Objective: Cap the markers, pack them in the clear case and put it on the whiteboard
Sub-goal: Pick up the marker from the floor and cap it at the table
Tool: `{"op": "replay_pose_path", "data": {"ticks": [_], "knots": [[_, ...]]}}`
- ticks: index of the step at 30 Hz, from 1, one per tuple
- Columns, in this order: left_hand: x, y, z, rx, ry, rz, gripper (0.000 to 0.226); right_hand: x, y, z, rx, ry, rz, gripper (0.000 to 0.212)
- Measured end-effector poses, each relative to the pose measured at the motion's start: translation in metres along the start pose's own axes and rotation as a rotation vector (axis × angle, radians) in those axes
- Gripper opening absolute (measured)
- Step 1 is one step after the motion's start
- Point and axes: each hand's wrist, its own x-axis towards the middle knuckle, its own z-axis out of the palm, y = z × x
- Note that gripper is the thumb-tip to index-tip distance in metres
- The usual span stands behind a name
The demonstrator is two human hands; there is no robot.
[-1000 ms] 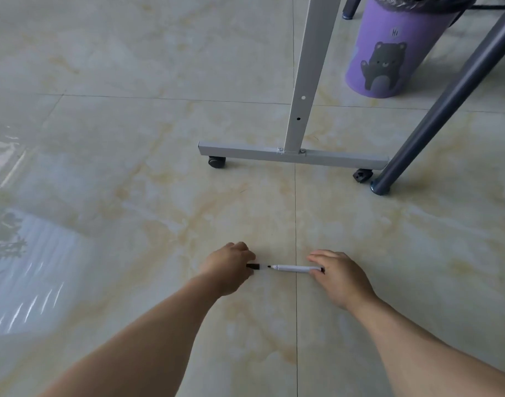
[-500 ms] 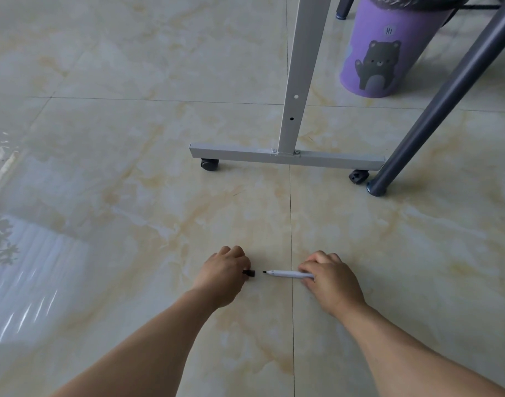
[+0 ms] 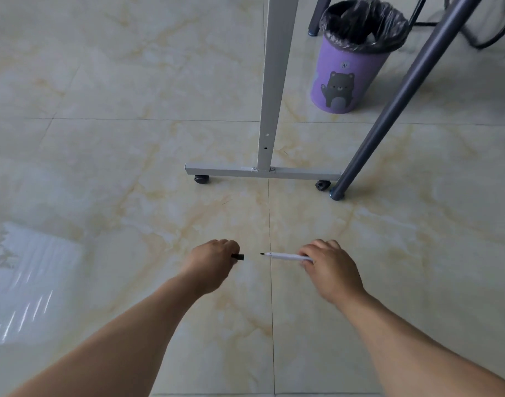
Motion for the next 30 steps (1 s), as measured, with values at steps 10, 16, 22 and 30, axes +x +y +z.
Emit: {"op": "replay_pose_path", "data": {"ticks": [10, 16, 22, 30], "knots": [[-0.092, 0.129, -0.256, -0.111, 0.143, 0.124, 0.015, -0.08, -0.1, -0.266, 0.048, 0.131, 0.008, 0.005], [-0.141, 0.201, -0.393, -0.165, 0.217, 0.242, 0.014, -0.138, -0.144, -0.404, 0.057, 0.277, 0.043, 0.011], [-0.174, 0.254, -0.479, -0.145, 0.32, 0.413, 0.012, -0.172, -0.165, -0.502, 0.032, 0.425, 0.06, 0.009], [-0.197, 0.3, -0.533, -0.153, 0.396, 0.499, 0.011, -0.196, -0.177, -0.559, 0.003, 0.496, 0.05, 0.012]]}}
